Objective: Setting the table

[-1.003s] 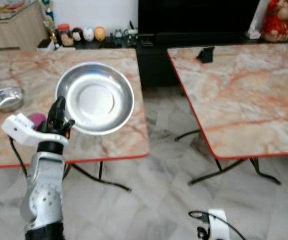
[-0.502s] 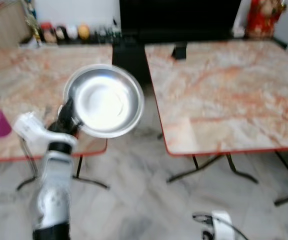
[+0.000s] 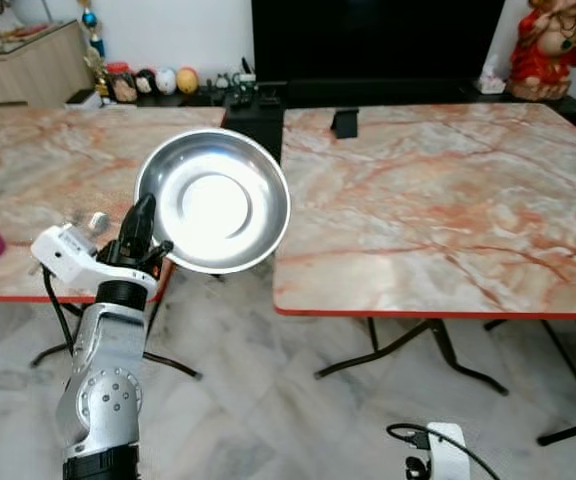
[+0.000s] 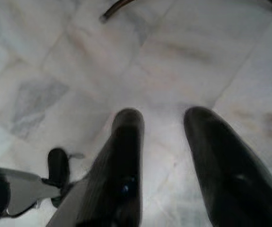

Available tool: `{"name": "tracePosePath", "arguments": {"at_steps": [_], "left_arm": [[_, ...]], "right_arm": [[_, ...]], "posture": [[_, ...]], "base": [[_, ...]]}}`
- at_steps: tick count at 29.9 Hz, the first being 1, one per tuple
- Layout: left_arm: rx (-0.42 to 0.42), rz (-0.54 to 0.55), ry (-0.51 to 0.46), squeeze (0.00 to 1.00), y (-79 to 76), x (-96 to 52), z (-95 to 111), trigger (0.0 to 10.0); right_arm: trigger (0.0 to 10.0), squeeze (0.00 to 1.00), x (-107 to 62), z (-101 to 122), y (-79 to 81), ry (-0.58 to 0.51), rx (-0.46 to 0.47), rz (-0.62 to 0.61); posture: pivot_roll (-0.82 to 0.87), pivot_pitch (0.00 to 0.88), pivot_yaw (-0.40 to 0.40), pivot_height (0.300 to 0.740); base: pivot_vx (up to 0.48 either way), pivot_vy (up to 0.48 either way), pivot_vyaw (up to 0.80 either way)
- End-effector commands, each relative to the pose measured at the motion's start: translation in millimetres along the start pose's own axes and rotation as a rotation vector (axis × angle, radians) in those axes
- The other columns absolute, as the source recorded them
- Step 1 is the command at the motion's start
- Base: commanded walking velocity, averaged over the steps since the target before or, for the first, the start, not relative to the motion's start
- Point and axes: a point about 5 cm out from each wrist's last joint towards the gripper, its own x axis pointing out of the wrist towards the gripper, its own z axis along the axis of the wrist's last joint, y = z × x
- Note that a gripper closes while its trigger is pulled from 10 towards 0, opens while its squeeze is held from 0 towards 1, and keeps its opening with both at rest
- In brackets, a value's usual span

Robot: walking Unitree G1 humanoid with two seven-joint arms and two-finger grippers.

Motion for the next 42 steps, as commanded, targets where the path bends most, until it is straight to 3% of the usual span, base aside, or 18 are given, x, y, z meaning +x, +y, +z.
{"name": "tracePosePath", "arguments": {"at_steps": [1,34,42], "left_arm": [[-0.014,-0.043,-0.009,0.00,-9.7,3.1,0.3,10.0],[0.001,-0.033,-0.004,0.00,-6.0,1.9,-2.8,10.0],[0.047,-0.025,0.015,0.00,-2.1,0.3,-3.1,10.0]], "right_arm": [[10.0,0.00,-0.1,1.7,-4.3,-0.004,0.004,-0.014],[10.0,0.00,0.0,3.7,-6.0,-0.010,0.006,-0.020],[10.0,0.00,0.1,2.8,-5.3,0.001,0.025,-0.017]], "posture": [[0.00,0.000,-0.008,0.740],[0.00,0.000,-0.019,0.740],[0.00,0.000,-0.020,0.740]], "base": [[0.244,-0.375,0.00],[0.244,-0.378,0.00],[0.092,-0.183,-0.18]]}}
